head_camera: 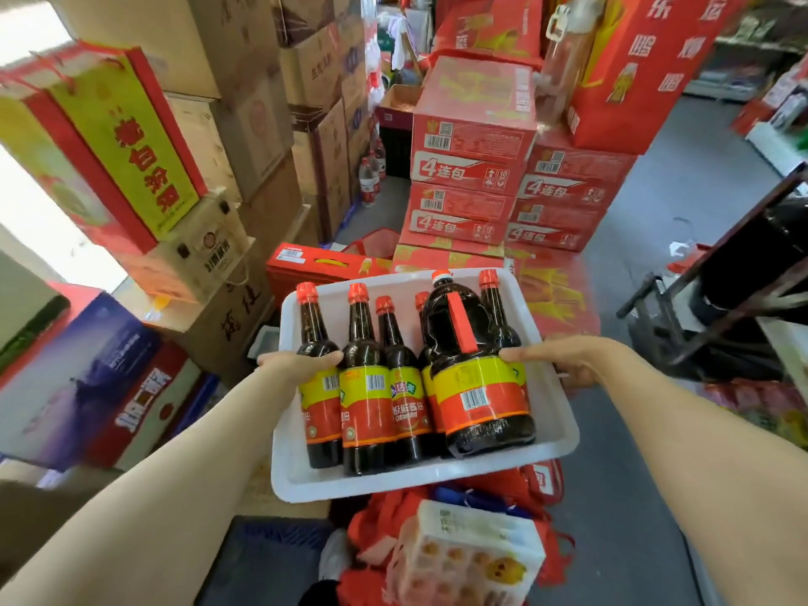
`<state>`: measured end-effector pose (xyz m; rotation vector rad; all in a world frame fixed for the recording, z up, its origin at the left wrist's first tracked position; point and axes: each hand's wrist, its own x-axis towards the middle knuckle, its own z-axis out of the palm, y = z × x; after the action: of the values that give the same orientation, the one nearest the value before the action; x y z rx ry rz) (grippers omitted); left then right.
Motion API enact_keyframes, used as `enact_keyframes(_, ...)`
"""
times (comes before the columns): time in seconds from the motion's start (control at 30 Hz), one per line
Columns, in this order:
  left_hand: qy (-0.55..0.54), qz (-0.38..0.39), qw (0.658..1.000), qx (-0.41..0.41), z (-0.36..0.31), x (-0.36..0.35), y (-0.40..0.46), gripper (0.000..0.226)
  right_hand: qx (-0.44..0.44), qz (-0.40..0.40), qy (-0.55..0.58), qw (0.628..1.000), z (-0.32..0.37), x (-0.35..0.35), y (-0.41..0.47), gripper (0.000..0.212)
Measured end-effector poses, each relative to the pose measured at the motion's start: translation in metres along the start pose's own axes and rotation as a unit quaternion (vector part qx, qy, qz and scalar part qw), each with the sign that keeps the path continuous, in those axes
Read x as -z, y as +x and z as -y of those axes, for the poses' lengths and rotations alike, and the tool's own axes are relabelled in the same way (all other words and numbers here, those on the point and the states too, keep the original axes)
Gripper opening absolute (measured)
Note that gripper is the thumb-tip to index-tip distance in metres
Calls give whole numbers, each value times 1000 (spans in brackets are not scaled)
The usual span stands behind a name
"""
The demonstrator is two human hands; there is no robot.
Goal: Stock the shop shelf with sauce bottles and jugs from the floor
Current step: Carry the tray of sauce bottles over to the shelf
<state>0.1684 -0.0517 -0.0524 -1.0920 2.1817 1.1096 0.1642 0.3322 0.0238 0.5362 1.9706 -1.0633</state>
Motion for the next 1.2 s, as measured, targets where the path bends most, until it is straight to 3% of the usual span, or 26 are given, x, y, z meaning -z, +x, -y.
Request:
enact_keyframes(0.13,-63,-12,997,49,56,-6,-23,142,9,26,-113,993,2,-14,-13,148)
enact_keyframes(0.3,-135,-54,986,83,130,-5,-54,148,50,30,-225,973,-2,-45,-22,127)
enact_keyframes(0.43,-188,-84,973,102,195,4,-78,150,68,49,-290,953,-5,-85,-25,143)
enact_keyframes(0.67,-250,-141,949,133,326,24,-121,148,125,143,-298,935,7,-200,-41,69)
enact_keyframes(0.77,-281,-175,926,183,396,33,-140,136,147,154,-358,909,7,-264,-32,104)
enact_keyframes(0.9,-300,-214,893,259,500,45,-184,133,154,169,-401,887,0,-369,-47,77)
enact_keyframes(1.03,-337,-240,851,324,603,53,-234,145,159,217,-480,835,-15,-480,-66,135)
enact_keyframes(1.2,-405,-253,785,396,726,49,-304,138,187,266,-575,751,-47,-626,-106,139)
